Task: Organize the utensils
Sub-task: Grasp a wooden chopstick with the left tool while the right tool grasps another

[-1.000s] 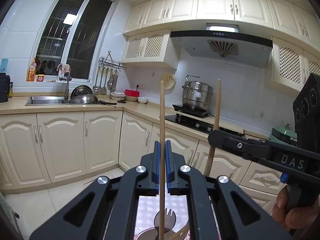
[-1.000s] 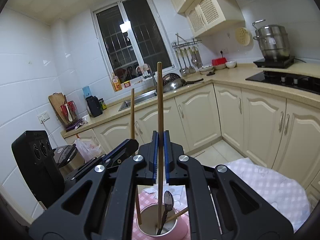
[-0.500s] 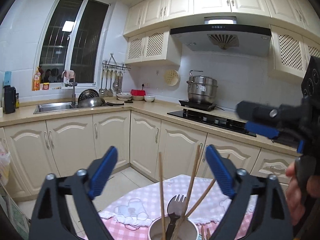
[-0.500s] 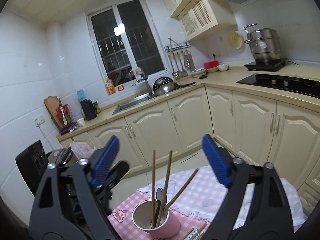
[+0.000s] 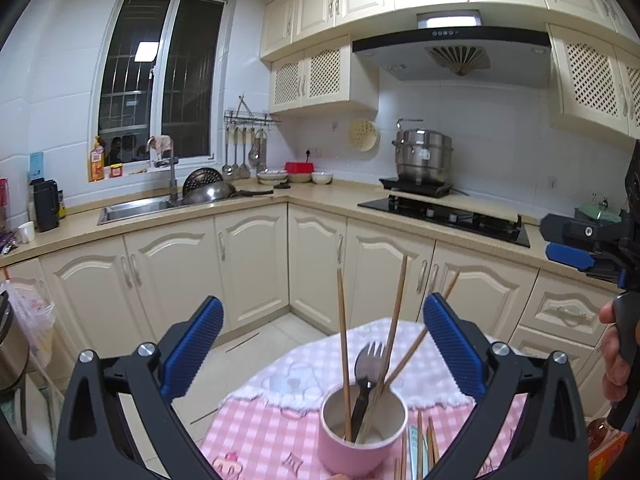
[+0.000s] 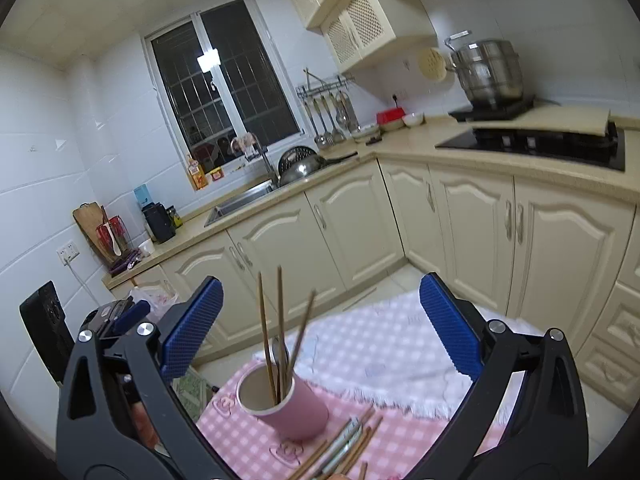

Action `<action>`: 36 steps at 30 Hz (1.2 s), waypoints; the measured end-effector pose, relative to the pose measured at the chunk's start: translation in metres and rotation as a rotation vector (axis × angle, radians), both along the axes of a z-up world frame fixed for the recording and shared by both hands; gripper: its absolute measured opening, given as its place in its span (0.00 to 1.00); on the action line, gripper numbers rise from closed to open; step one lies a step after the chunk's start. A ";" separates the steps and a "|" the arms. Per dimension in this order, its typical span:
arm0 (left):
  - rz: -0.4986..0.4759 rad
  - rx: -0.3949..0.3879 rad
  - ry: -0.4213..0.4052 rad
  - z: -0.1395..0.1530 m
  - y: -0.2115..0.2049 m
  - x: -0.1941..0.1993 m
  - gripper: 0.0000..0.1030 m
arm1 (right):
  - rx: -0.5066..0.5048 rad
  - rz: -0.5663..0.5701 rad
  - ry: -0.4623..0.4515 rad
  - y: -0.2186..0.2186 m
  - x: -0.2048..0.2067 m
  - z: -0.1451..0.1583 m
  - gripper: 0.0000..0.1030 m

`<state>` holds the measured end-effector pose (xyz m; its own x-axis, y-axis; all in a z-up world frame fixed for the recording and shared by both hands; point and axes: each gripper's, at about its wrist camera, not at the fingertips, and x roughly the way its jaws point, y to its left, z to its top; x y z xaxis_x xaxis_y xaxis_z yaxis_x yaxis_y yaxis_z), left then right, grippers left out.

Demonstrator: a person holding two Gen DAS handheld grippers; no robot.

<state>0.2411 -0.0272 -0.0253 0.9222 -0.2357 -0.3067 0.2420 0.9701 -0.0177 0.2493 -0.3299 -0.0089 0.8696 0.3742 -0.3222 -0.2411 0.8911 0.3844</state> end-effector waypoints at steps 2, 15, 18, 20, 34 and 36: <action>0.018 0.015 0.009 -0.003 -0.001 -0.010 0.95 | 0.006 0.010 0.032 -0.006 -0.003 -0.010 0.94; 0.045 0.074 0.149 -0.040 -0.010 -0.039 0.95 | -0.040 0.073 0.277 -0.015 -0.023 -0.072 0.94; 0.007 0.091 0.193 -0.054 -0.008 -0.039 0.95 | -0.055 0.055 0.324 -0.013 -0.032 -0.088 0.94; -0.026 0.100 0.218 -0.062 -0.007 -0.038 0.95 | -0.060 0.044 0.349 -0.011 -0.038 -0.098 0.94; -0.172 0.179 0.388 -0.129 -0.010 -0.029 0.95 | -0.202 -0.027 0.524 0.016 -0.053 -0.149 0.94; -0.172 0.193 0.421 -0.138 -0.011 -0.028 0.95 | -0.199 -0.020 0.546 0.016 -0.053 -0.156 0.94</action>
